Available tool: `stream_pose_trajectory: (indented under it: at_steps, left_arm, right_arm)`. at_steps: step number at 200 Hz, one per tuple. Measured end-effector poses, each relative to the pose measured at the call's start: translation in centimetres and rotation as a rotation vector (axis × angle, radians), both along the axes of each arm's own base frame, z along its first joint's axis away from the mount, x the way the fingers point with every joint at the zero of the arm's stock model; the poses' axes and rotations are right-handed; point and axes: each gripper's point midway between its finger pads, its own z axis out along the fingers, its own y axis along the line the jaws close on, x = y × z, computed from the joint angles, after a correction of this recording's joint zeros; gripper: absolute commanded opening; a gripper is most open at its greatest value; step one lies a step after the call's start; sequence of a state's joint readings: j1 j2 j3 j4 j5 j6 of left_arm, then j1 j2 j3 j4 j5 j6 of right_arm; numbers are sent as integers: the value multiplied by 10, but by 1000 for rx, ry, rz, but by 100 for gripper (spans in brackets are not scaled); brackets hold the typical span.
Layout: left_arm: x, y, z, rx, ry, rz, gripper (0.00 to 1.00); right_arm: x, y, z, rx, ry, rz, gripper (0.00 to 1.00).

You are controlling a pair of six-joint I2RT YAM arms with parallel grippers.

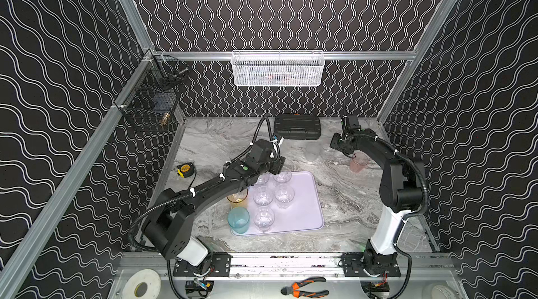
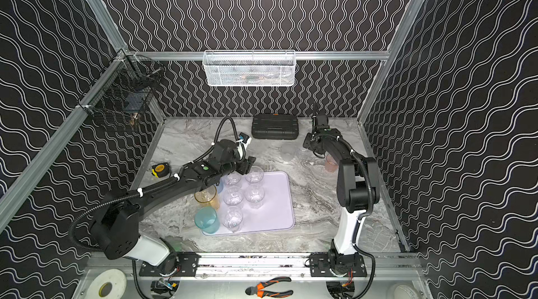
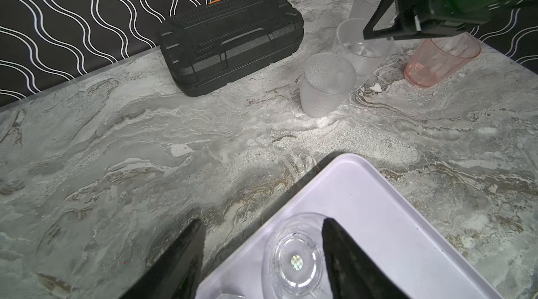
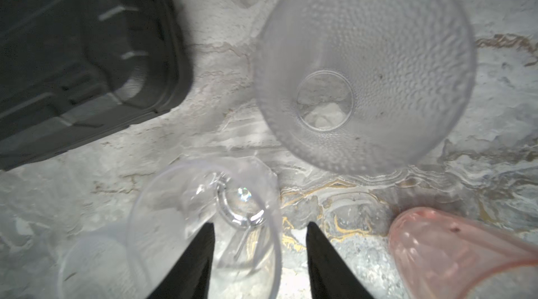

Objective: Place the glasses into the tray
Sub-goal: Pick up the glass from the top-right of the table.

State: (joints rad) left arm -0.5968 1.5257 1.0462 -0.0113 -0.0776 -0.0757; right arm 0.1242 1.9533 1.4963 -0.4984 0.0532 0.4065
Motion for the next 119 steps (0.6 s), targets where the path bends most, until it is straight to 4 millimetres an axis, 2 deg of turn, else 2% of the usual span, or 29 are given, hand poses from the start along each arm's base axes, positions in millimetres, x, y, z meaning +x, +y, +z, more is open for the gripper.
stream_pose_trajectory:
  at_steps: [44, 78, 91, 119]
  left_arm:
    - [1, -1, -3, 9, 6, -1, 68]
    - [6, -2, 0, 14, 9, 5, 67]
    - [7, -1, -1, 24, 16, 11, 67]
    - [9, 0, 2, 37, 22, 24, 67]
  right_arm:
    - [0, -2, -14, 7, 23, 2, 24]
    - [-4, -2, -12, 4, 20, 14, 10]
    - [-8, -3, -6, -1, 15, 18, 8]
    - [-10, -3, 20, -1, -34, 21, 2]
